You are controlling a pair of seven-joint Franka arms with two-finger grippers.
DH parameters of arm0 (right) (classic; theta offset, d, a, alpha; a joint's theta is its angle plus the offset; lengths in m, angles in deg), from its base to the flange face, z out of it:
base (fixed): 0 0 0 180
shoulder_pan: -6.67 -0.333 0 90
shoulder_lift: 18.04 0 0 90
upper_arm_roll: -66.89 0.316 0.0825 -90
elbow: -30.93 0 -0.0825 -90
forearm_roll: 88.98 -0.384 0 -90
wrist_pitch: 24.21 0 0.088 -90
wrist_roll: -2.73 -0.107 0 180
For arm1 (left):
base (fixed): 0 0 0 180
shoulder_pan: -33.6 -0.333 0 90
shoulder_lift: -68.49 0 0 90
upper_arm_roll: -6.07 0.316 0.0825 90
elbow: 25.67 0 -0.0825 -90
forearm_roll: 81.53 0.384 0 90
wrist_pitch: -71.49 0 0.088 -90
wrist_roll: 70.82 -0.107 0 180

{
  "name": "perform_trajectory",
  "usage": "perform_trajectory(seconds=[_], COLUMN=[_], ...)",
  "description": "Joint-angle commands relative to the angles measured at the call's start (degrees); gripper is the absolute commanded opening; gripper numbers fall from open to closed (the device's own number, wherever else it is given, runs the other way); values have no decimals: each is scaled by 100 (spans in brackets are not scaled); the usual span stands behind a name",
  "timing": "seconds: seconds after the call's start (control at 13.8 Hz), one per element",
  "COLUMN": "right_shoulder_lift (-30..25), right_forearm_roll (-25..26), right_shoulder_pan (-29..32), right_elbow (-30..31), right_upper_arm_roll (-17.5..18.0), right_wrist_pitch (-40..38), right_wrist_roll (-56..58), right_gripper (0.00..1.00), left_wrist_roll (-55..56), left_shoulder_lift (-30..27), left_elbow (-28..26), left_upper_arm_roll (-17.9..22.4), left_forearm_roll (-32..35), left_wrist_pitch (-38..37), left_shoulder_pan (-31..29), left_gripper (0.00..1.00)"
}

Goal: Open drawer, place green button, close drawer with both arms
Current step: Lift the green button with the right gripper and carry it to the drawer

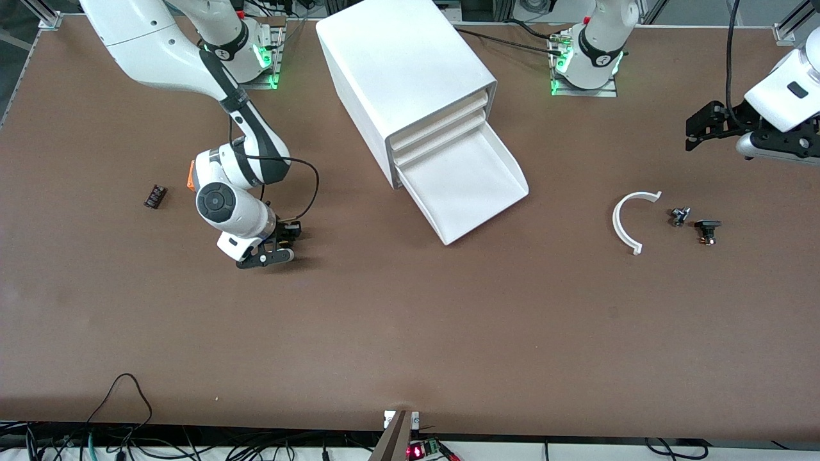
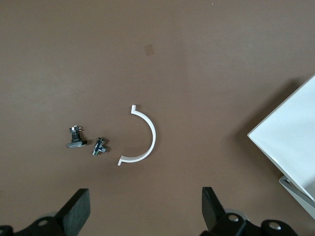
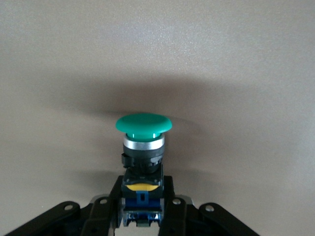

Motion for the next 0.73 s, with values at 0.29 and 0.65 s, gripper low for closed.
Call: perform_trajectory(seconds=[0.29, 0.65], right_shoulder_lift=[-222, -529], right_forearm_roll=[179, 161], right_shoulder_pan=[22, 22], right_elbow=[-503, -1118], right_upper_arm_roll=[64, 161], right_wrist_pitch=[-54, -590], right_wrist_roll=[-70, 61], right_gripper=[17, 16], left_wrist_roll=[113, 34], left_shoulder_lift=[113, 113], left_elbow=[172, 190], left_upper_arm_roll=[62, 325], left_forearm_roll=[114, 62], left_wrist_pitch=[-90, -126], left_shoulder_pan=[62, 88], left_gripper=[100, 100])
